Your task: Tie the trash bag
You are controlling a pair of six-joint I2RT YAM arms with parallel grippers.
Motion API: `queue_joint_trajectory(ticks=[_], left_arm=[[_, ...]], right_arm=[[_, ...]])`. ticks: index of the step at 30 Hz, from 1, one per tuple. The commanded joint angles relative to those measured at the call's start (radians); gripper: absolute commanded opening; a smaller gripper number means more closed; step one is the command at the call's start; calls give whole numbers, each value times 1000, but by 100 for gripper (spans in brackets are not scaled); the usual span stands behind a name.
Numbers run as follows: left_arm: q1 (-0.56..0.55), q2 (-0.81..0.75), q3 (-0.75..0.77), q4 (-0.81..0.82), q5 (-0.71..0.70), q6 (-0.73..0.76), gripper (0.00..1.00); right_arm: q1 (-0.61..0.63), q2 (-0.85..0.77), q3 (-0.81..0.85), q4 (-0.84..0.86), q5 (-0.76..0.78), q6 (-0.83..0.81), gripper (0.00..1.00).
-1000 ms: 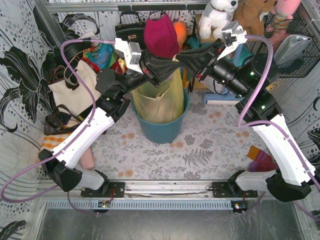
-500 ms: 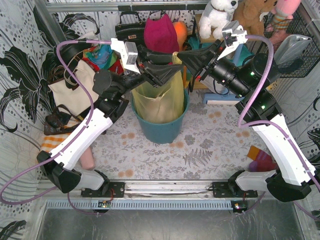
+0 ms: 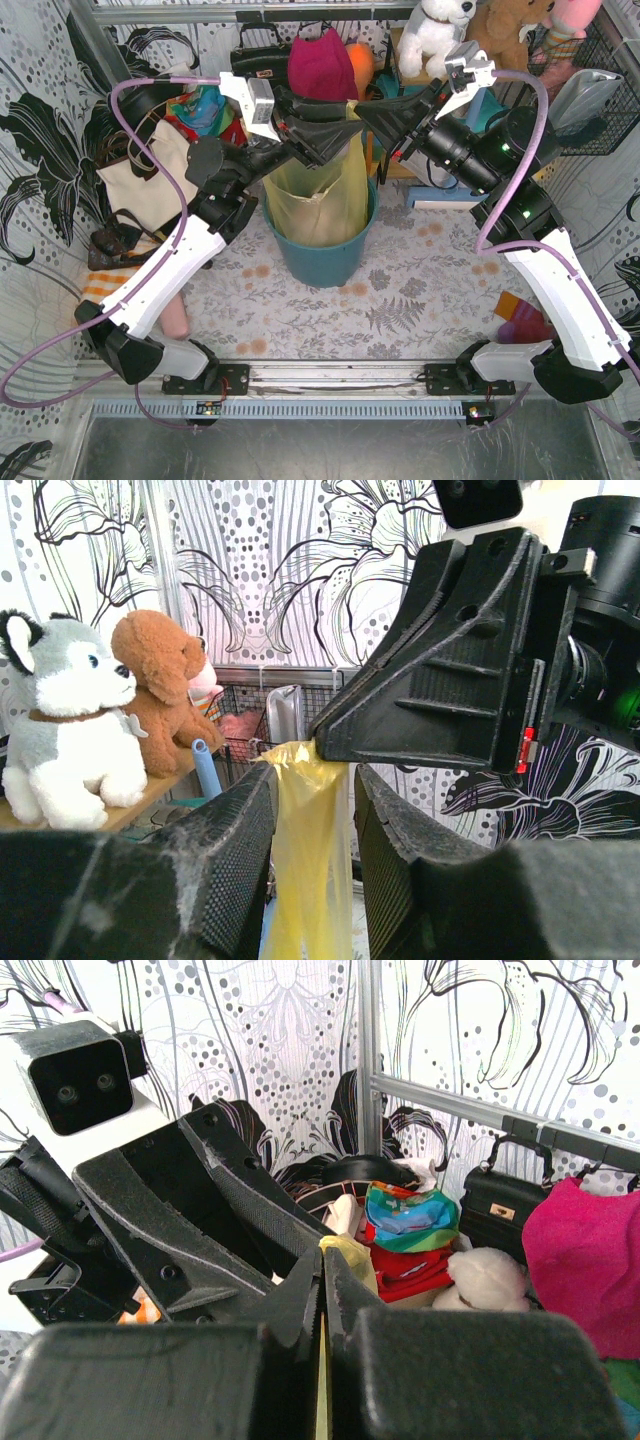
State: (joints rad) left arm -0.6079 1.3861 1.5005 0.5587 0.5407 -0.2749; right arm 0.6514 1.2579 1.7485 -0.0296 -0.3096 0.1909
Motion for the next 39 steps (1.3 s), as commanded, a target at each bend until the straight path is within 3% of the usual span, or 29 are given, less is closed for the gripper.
queue_joint_trajectory(ticks=[1, 10, 16, 22, 26, 31, 35, 39], left_arm=[[4, 16, 55, 9, -33, 4, 46], [3, 35, 70, -6, -11, 7, 46], [3, 24, 45, -10, -34, 22, 40], [4, 44, 89, -28, -28, 16, 22], [4, 57, 109, -51, -21, 7, 2], [3, 33, 74, -36, 3, -3, 0], [3, -11, 16, -25, 33, 14, 0], [4, -59, -57, 1, 71, 25, 0]], right_arm=[[5, -12, 3, 51, -16, 9, 0], [5, -15, 3, 54, -18, 13, 0], [5, -15, 3, 54, -17, 13, 0], [5, -12, 4, 52, -22, 17, 0], [5, -15, -1, 53, -18, 15, 0], [5, -20, 0, 53, -10, 7, 0], [5, -13, 10, 62, -7, 7, 25], [5, 16, 37, 73, -32, 16, 35]])
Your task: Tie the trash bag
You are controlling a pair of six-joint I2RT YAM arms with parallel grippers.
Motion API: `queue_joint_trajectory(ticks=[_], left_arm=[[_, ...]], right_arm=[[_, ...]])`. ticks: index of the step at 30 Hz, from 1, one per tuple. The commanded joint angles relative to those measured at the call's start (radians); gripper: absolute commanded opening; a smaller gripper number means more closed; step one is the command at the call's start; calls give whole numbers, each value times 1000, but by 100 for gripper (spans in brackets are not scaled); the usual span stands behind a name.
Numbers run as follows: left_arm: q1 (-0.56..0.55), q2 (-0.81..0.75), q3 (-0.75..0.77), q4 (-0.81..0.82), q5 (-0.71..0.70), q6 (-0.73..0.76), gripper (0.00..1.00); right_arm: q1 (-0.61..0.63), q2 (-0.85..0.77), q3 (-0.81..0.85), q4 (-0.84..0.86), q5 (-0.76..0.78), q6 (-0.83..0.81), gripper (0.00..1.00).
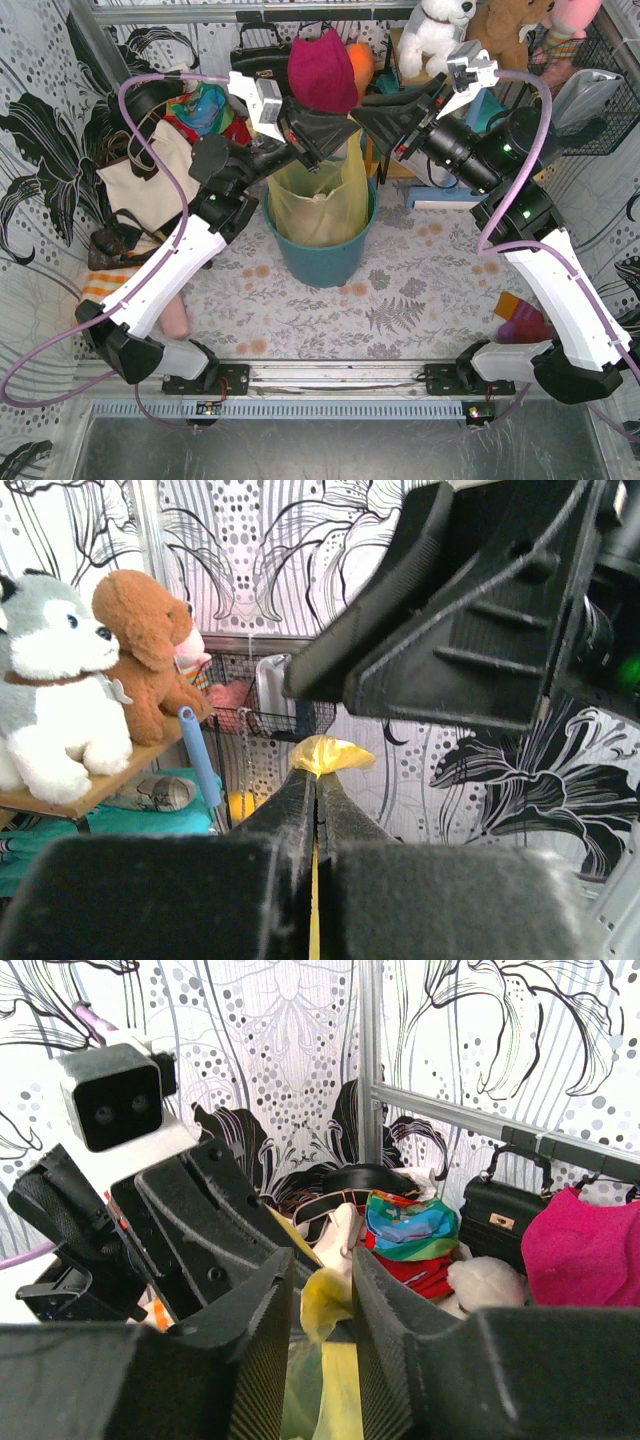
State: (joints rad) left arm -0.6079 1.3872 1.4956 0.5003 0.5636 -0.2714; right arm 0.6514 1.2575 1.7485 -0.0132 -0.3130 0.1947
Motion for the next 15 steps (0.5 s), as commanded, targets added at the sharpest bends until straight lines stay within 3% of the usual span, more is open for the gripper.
queue_joint_trajectory(ticks=[1, 6, 15], left_arm=[[4, -72, -75, 72, 55, 23, 0], [4, -132, -176, 140, 91, 28, 0], [5, -169, -229, 171, 194, -6, 0]], right_arm=[[5, 31, 56, 55, -37, 17, 36], [5, 142, 195, -6, -114, 34, 45], [7, 385, 504, -226, -351, 24, 61]])
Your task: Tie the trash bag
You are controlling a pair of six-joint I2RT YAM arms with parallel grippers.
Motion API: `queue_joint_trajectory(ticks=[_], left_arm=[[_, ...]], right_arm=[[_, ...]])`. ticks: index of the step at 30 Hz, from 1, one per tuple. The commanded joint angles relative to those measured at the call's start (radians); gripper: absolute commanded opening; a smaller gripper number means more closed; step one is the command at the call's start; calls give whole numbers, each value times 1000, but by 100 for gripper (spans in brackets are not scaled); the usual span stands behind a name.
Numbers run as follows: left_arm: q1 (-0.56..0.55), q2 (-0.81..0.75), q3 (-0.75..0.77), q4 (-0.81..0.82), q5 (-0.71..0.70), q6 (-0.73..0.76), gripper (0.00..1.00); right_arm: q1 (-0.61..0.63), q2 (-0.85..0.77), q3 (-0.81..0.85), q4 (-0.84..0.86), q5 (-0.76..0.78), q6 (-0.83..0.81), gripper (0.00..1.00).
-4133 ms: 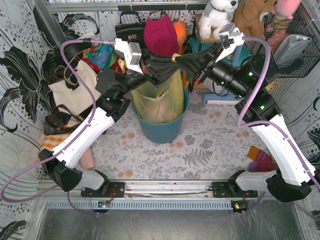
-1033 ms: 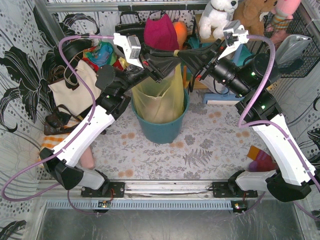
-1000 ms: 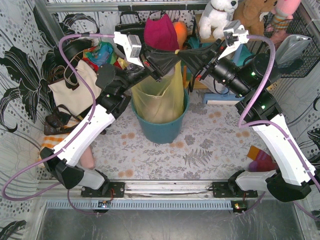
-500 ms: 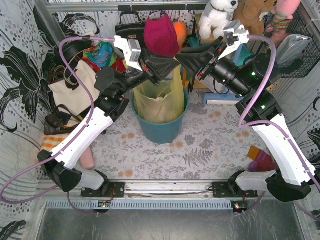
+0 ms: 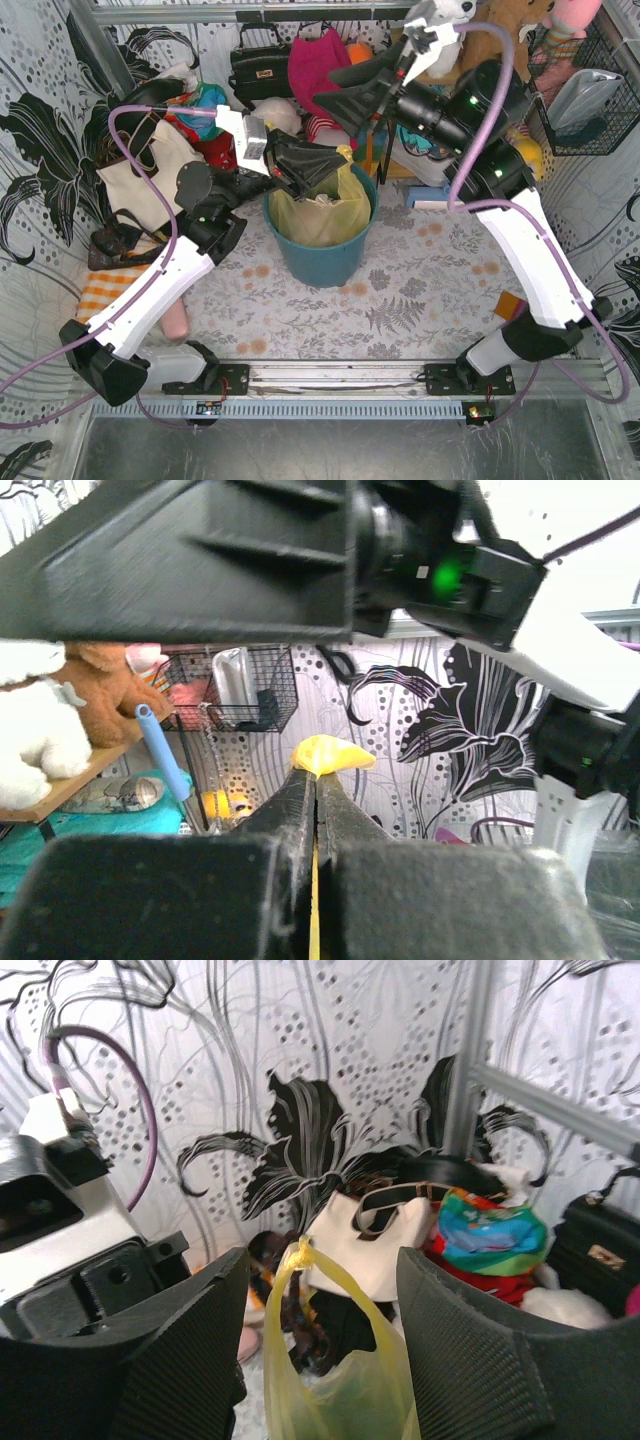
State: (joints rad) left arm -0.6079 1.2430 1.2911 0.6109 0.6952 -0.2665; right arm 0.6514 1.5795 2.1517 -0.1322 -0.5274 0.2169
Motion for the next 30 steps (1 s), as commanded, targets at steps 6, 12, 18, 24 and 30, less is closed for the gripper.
queue_joint_trajectory(ticks=[6, 12, 18, 24, 30], left_arm=[[4, -68, -81, 52, 128, -29, 0], [3, -108, -130, 38, 167, -47, 0], [4, -145, -169, 11, 174, -40, 0], [3, -168, -193, -17, 165, -29, 0], [3, -196, -241, -7, 139, -45, 0]], right_arm=[[11, 120, 143, -147, -211, -38, 69], [13, 143, 149, -151, -213, -83, 74], [13, 166, 169, -141, -241, -113, 83], [13, 178, 177, -96, -256, -97, 90], [13, 200, 185, -70, -279, -101, 95]])
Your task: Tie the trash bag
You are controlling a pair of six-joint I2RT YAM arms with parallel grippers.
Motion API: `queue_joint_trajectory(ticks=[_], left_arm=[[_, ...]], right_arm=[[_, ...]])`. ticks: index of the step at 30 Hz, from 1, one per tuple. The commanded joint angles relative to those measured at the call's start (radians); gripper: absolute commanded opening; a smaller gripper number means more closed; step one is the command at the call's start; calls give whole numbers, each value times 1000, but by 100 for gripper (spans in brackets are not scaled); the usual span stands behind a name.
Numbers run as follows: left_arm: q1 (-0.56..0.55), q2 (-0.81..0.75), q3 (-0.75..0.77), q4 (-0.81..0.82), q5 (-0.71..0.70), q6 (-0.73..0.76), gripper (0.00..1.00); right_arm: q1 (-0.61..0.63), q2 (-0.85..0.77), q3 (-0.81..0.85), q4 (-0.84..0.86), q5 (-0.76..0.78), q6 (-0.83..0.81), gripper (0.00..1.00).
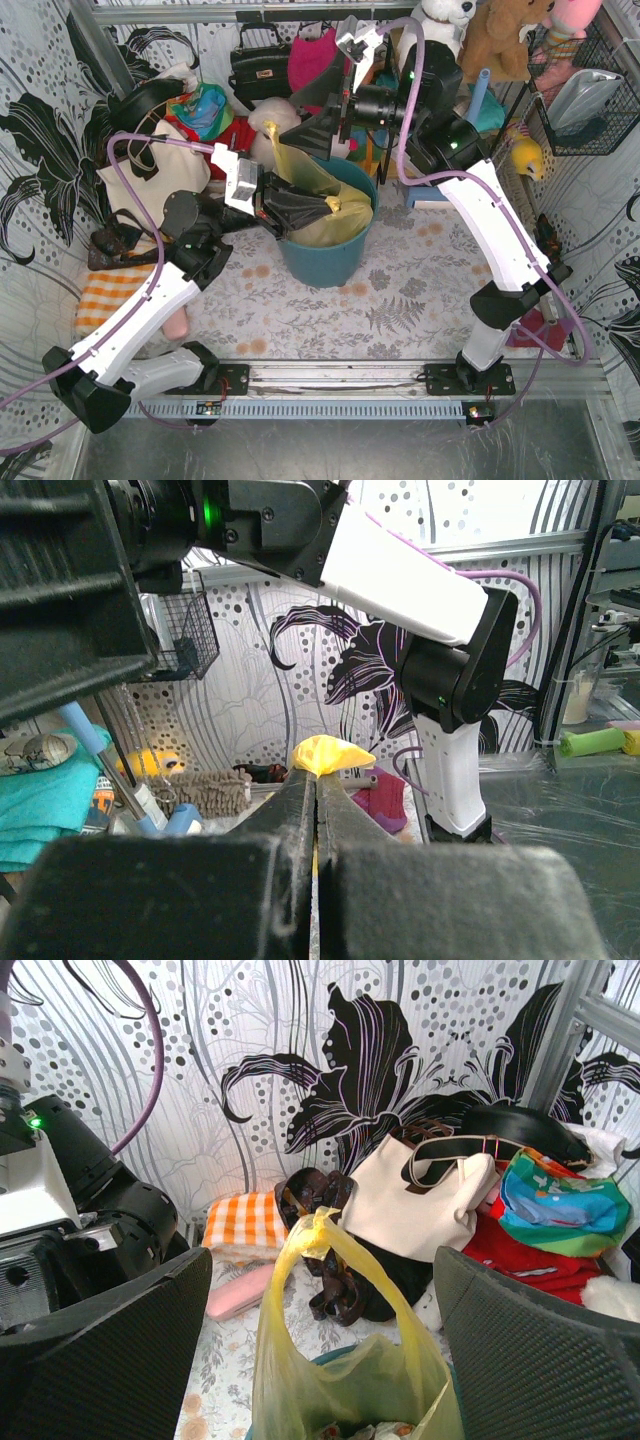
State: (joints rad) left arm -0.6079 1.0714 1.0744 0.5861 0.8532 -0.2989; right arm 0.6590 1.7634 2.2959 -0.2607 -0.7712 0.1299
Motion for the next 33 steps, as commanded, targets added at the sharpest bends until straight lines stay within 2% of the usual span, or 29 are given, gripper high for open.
queue_joint_trajectory(ticks=[1, 8, 17, 28, 33], left_arm=[[3, -29, -33, 18, -21, -15, 0], [4, -41, -44, 8, -25, -15, 0], [4, -45, -52, 20, -25, -29, 0], [3, -42, -54, 44, -28, -52, 0], [3, -42, -56, 47, -33, -54, 0]], right_arm=[[4, 23, 44, 60, -37, -16, 95], [4, 82, 91, 97, -91, 2, 96], [4, 158, 147, 162, -241, 32, 84], [5, 155, 80, 263, -340, 89, 57], [4, 130, 50, 269, -333, 75, 56]])
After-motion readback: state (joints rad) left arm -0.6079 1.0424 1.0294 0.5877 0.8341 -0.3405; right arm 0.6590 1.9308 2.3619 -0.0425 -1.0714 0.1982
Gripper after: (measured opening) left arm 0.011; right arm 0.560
